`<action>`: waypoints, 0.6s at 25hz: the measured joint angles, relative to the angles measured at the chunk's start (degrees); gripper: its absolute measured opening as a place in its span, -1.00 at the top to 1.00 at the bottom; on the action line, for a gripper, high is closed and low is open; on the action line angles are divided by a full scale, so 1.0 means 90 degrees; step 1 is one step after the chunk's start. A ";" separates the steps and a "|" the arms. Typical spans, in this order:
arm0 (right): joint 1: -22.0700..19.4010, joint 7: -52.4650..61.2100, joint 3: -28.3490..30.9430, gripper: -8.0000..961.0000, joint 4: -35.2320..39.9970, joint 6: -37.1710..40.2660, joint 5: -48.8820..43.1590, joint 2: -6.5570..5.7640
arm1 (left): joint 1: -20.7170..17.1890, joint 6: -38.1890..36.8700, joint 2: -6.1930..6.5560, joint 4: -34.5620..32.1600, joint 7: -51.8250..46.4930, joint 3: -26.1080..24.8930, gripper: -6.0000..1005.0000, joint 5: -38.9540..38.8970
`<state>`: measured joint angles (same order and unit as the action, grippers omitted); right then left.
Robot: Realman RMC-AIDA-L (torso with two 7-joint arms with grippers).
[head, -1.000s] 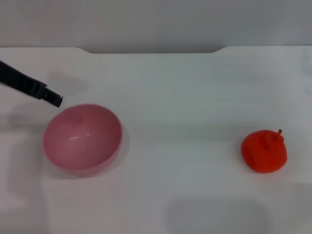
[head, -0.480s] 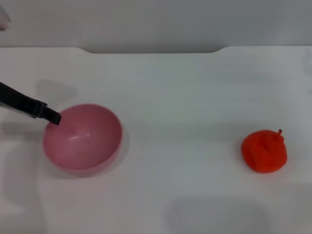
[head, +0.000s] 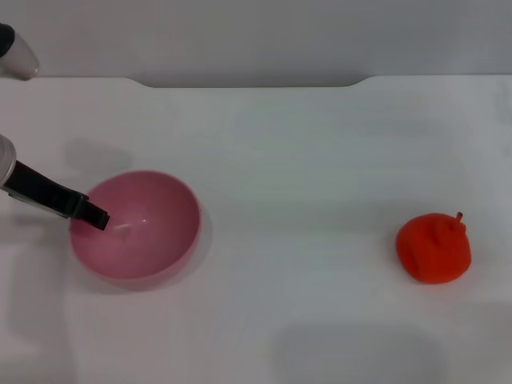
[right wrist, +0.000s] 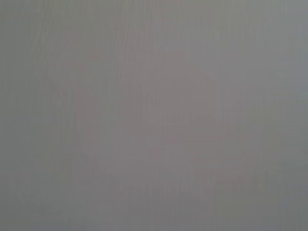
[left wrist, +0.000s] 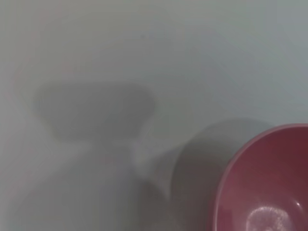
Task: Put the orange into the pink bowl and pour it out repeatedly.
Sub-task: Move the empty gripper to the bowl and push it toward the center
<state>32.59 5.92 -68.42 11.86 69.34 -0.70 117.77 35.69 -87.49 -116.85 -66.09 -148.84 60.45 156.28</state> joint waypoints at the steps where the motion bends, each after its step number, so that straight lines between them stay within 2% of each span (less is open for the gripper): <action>1: -0.0001 0.0005 -0.0001 -0.03 0.0000 0.0000 0.0000 0.0000 | -0.0014 0.0038 -0.0005 0.0025 -0.0009 0.0026 -0.30 0.0000; 15: -0.0016 0.0033 -0.0020 0.00 0.0000 0.0000 0.0000 0.0007 | -0.0069 0.0287 -0.0039 0.0222 -0.0060 0.0275 -0.30 0.0000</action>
<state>32.45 6.22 -68.59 11.86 69.35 -0.70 117.83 35.07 -84.90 -117.20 -64.09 -149.38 62.93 156.27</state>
